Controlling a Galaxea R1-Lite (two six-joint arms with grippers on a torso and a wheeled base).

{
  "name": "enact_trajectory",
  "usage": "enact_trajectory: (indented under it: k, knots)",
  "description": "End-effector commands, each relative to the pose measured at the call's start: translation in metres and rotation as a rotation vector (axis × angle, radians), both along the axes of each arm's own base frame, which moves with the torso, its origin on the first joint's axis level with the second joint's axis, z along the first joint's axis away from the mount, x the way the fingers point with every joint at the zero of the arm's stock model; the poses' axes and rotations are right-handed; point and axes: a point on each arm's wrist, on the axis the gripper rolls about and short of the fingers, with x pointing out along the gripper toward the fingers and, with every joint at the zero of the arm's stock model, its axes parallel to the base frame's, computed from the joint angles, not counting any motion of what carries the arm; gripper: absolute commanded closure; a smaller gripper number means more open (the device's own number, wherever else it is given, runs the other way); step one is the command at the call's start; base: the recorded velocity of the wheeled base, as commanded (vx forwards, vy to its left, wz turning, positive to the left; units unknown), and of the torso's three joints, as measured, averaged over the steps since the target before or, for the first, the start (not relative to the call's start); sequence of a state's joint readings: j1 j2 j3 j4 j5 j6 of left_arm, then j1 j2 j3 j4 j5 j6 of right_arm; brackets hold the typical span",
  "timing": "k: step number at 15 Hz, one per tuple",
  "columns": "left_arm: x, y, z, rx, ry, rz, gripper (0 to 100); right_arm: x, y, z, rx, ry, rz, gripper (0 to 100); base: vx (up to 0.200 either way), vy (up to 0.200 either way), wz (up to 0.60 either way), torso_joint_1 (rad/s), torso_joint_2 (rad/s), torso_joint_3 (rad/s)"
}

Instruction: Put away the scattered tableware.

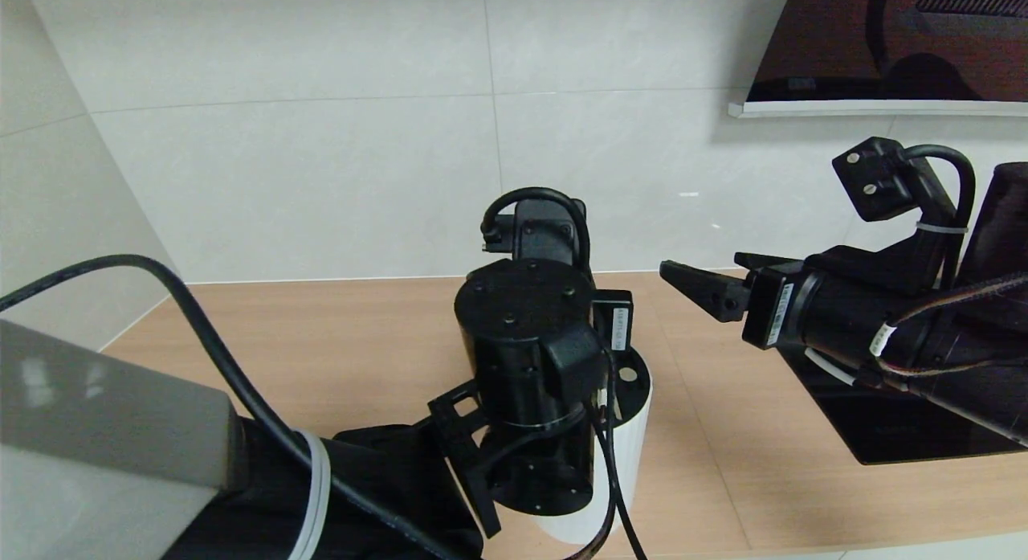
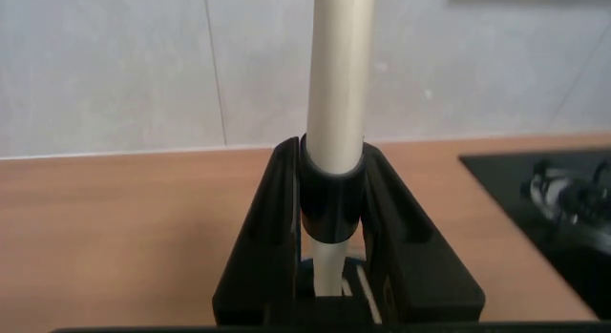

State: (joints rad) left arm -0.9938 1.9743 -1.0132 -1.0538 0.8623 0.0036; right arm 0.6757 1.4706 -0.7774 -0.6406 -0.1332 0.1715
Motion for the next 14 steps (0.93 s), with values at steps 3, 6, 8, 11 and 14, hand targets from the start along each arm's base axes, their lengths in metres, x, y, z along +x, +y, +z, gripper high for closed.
enact_trajectory:
  k: [3, 6, 8, 11, 14]
  knots:
    - [0.001, -0.004, -0.038, 0.05, 0.073, -0.003, 100, 0.001, 0.001, -0.002, -0.003, 0.005, -0.001, 0, 0.0, 0.0, 0.0, 0.0, 0.0, 0.0]
    - [0.002, -0.006, -0.05, 0.074, 0.092, -0.004, 100, 0.002, 0.001, -0.004, -0.008, 0.011, -0.001, 0, 0.0, 0.0, 0.0, 0.0, 0.0, 0.0]
    - [0.002, -0.006, -0.049, 0.074, 0.092, -0.003, 100, 0.002, 0.001, -0.004, -0.008, 0.011, -0.001, 0, 0.0, 0.0, 0.0, 0.0, 0.0, 0.0]
    - [0.002, -0.005, -0.049, 0.075, 0.093, -0.002, 100, 0.002, 0.001, -0.004, -0.009, 0.012, -0.001, 0, 0.0, 0.0, 0.0, 0.0, 0.0, 0.0]
    - [0.001, -0.004, -0.048, 0.072, 0.091, -0.003, 100, 0.002, 0.001, -0.004, -0.01, 0.013, -0.001, 0, 0.0, 0.0, 0.0, 0.0, 0.0, 0.0]
